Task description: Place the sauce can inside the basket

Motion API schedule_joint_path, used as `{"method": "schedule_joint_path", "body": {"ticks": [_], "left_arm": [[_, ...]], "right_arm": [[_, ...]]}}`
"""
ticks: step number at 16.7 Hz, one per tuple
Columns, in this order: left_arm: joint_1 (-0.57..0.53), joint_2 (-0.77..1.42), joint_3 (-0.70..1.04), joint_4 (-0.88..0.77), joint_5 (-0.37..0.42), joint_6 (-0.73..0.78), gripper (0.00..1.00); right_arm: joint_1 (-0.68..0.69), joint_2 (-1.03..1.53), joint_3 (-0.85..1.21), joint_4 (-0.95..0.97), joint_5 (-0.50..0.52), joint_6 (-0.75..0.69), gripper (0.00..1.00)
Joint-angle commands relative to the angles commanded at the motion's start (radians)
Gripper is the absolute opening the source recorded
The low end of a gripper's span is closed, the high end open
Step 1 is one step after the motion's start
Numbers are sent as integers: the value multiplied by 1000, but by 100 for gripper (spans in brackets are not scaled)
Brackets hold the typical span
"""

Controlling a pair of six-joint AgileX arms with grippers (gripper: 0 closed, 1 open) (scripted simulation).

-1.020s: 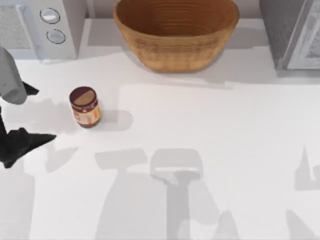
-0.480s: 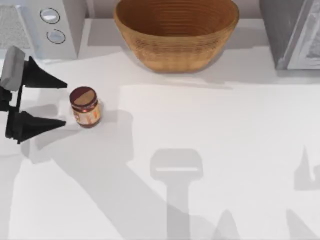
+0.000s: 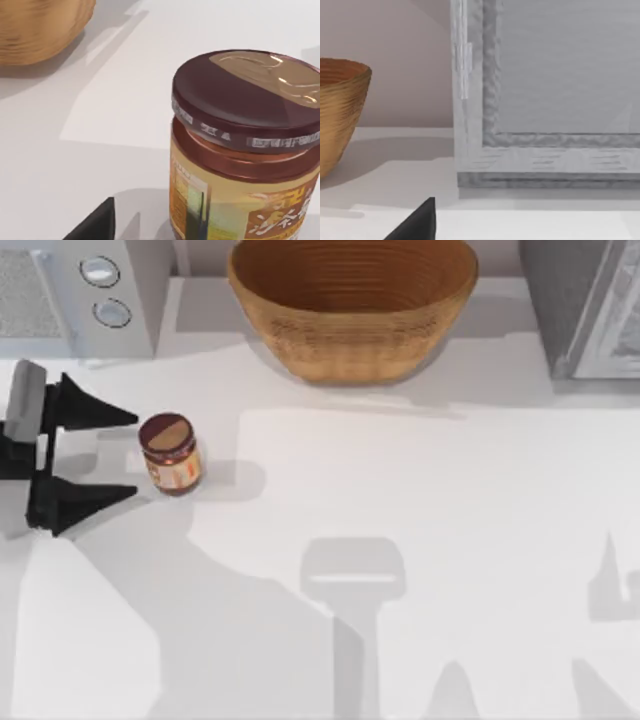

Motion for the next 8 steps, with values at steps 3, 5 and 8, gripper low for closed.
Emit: {"method": "schedule_joint_path", "body": {"ticks": [3,5,8], "left_arm": [[0,0,0,0,0,0,100],[-6,-2,-3,3,-2,-3,100],[-15,-12,-24,63,6,-58,100]], "right_arm": [[0,0,0,0,0,0,100],[0,0,0,0,0,0,100],[0,0,0,0,0,0,100]]}}
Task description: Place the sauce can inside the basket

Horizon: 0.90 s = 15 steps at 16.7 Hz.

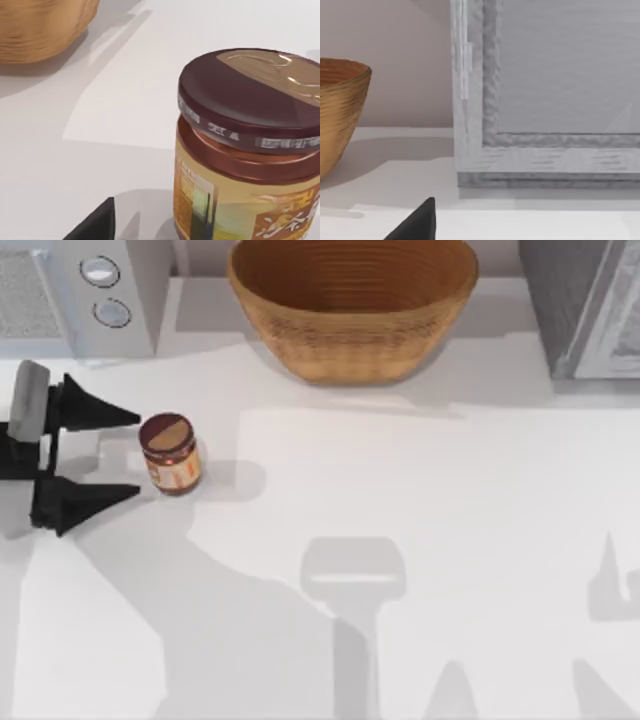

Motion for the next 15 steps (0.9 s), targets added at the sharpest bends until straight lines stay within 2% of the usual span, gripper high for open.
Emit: {"method": "schedule_joint_path", "body": {"ticks": [4,12,15], "left_arm": [[-36,-24,-62,202,10,-160,100],[-124,-90,-225,718,15,-582,100],[-146,-107,-264,834,11,-683,100]], "right_arm": [[0,0,0,0,0,0,100],[0,0,0,0,0,0,100],[0,0,0,0,0,0,100]]}}
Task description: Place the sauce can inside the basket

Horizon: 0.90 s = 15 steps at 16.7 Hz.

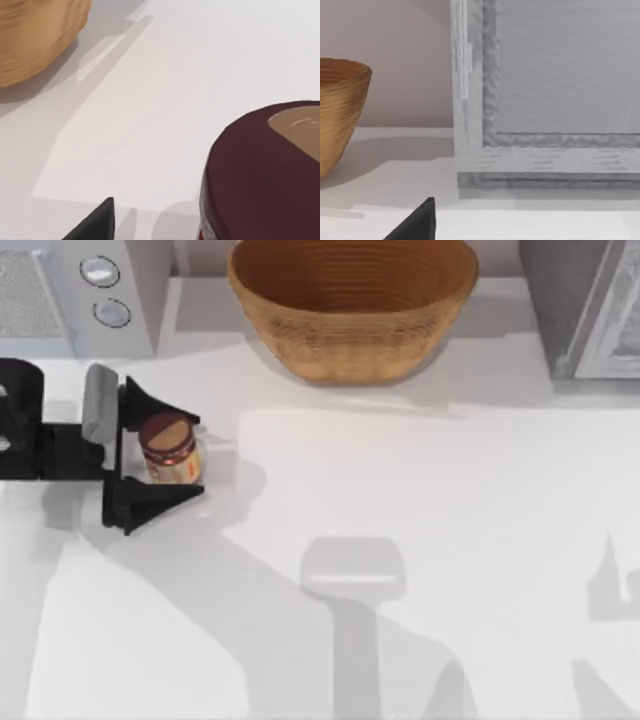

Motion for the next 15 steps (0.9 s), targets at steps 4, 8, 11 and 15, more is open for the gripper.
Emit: {"method": "schedule_joint_path", "body": {"ticks": [4,8,11,15], "left_arm": [[-5,-3,-9,26,-1,-22,100],[-5,-3,-9,26,-1,-22,85],[-5,-3,-9,26,-1,-22,62],[-5,-3,-9,26,-1,-22,32]], "right_arm": [[0,0,0,0,0,0,100],[0,0,0,0,0,0,100],[0,0,0,0,0,0,100],[0,0,0,0,0,0,100]]}}
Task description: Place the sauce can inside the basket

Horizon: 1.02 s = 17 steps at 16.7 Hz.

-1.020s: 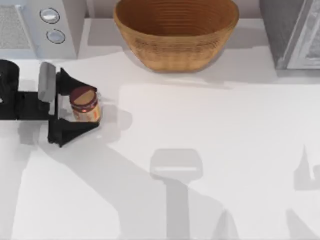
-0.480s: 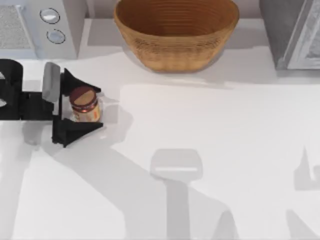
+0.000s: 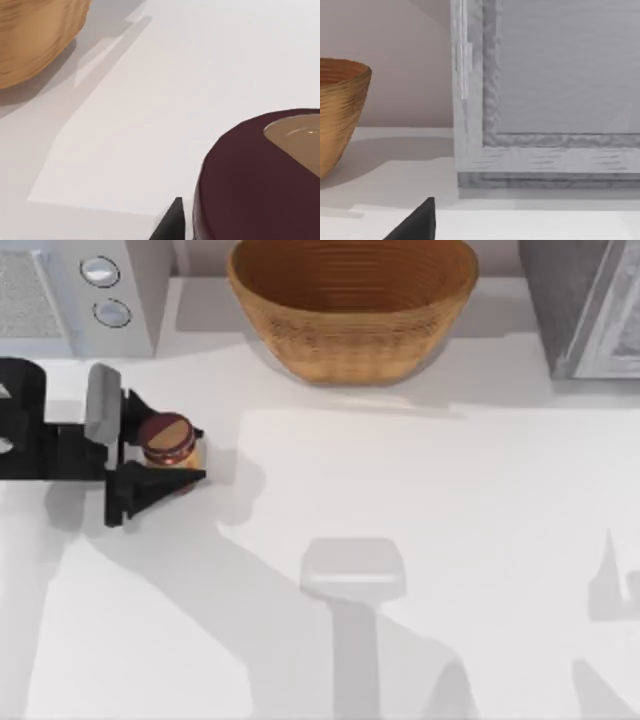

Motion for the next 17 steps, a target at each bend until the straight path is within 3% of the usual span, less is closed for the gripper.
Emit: {"method": "schedule_joint_path", "body": {"ticks": [4,5,17], "left_arm": [[0,0,0,0,0,0,2],[0,0,0,0,0,0,0],[22,2,7,-65,0,63,0]], "right_arm": [[0,0,0,0,0,0,100],[0,0,0,0,0,0,100],[0,0,0,0,0,0,100]]}}
